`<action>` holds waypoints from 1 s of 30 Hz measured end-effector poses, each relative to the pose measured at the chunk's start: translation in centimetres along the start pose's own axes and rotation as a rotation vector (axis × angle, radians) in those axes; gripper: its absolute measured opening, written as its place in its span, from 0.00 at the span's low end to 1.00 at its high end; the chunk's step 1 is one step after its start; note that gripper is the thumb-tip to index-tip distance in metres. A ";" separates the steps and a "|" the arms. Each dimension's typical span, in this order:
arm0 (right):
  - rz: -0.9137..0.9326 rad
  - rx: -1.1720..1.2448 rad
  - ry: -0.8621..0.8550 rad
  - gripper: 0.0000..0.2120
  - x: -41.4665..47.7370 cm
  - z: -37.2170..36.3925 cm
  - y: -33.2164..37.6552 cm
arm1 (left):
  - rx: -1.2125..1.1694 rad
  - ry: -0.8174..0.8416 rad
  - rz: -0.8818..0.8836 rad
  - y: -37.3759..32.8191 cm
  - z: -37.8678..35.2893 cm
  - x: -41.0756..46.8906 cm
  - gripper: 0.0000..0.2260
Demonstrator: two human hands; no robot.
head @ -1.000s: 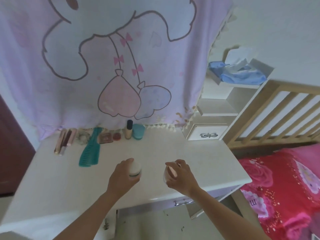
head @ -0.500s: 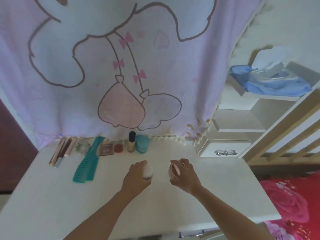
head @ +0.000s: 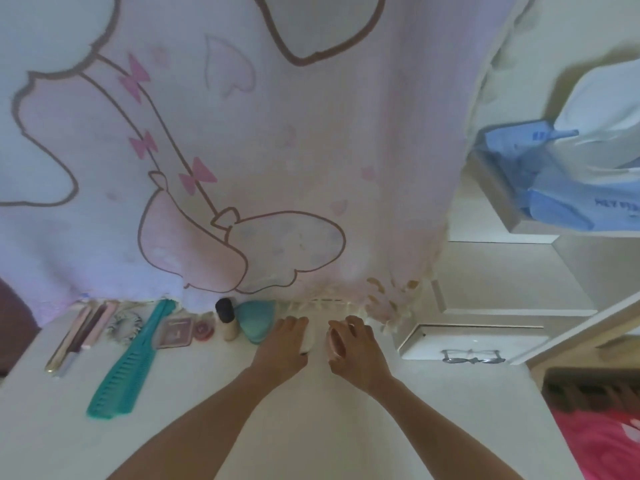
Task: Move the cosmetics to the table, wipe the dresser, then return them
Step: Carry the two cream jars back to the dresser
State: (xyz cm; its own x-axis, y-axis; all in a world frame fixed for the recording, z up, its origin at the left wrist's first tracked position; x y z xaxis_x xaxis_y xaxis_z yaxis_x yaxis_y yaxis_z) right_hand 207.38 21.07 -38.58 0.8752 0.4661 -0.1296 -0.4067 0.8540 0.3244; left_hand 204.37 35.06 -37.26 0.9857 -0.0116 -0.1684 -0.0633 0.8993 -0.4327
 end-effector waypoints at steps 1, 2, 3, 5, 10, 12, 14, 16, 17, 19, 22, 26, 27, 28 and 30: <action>0.023 -0.002 -0.005 0.31 0.7 -0.1 -0.1 | 0.043 0.010 -0.009 0.0 0.0 0.5 0.23; 0.044 -0.003 -0.002 0.31 1.3 -0.2 -0.1 | 0.073 0.022 -0.003 0.1 -0.1 1.0 0.23; 0.067 -0.003 -0.001 0.31 2.0 -0.3 -0.1 | 0.091 0.027 0.006 0.3 -0.2 1.4 0.23; 0.107 -0.010 -0.008 0.32 3.1 -0.7 -0.1 | 0.096 0.032 0.025 0.7 -0.4 2.2 0.24; 0.208 0.052 -0.080 0.35 5.0 -2.2 -0.3 | 0.149 0.055 0.089 1.0 -0.3 3.5 0.25; 0.249 0.076 -0.124 0.36 5.3 -2.2 -0.1 | 0.264 0.005 0.033 0.5 0.2 3.8 0.26; 0.283 0.076 -0.164 0.38 5.7 -2.0 0.1 | 0.366 -0.067 -0.048 0.4 0.4 4.3 0.29; 0.296 0.060 -0.189 0.38 6.0 -1.9 0.1 | 0.438 -0.131 -0.064 0.7 0.3 4.6 0.29; 0.301 0.051 -0.197 0.39 6.1 -2.0 0.0 | 0.456 -0.150 -0.056 0.9 0.2 4.9 0.29; 0.316 0.014 -0.217 0.40 6.2 -2.2 -0.2 | 0.492 -0.153 -0.049 1.0 0.0 5.0 0.28; 0.338 -0.074 -0.211 0.42 6.3 -2.3 -0.1 | 0.509 -0.154 -0.036 1.1 0.0 5.0 0.28; 0.366 -0.185 -0.224 0.44 5.8 -2.0 -0.2 | 0.478 -0.149 -0.018 1.0 0.2 4.3 0.30; 0.374 -0.208 -0.230 0.44 5.4 -1.9 -0.2 | 0.472 -0.160 -0.026 0.8 0.3 3.9 0.29; 0.383 -0.225 -0.245 0.43 4.9 -1.9 -0.2 | 0.464 -0.173 -0.032 0.7 0.5 3.4 0.28; 0.413 -0.235 -0.298 0.39 3.9 -1.7 0.0 | 0.452 -0.182 -0.038 0.6 0.8 2.2 0.27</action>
State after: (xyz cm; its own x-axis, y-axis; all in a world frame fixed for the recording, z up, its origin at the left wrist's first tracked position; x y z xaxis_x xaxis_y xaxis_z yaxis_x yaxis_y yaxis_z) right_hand 210.34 23.27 -40.71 0.6531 0.7165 0.2452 -0.7490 0.6588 0.0698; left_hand 206.63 35.91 -37.21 0.9999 -0.0078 0.0146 0.0078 1.0000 -0.0012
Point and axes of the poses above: each hand's wrist, its own x-axis towards the middle knuckle, its own z-axis out of the back of the hand, y = z × x, the point moved 5 cm from there along x, towards the middle knuckle, and after that the axes turned 5 degrees about -x, right-handed, at the moved point
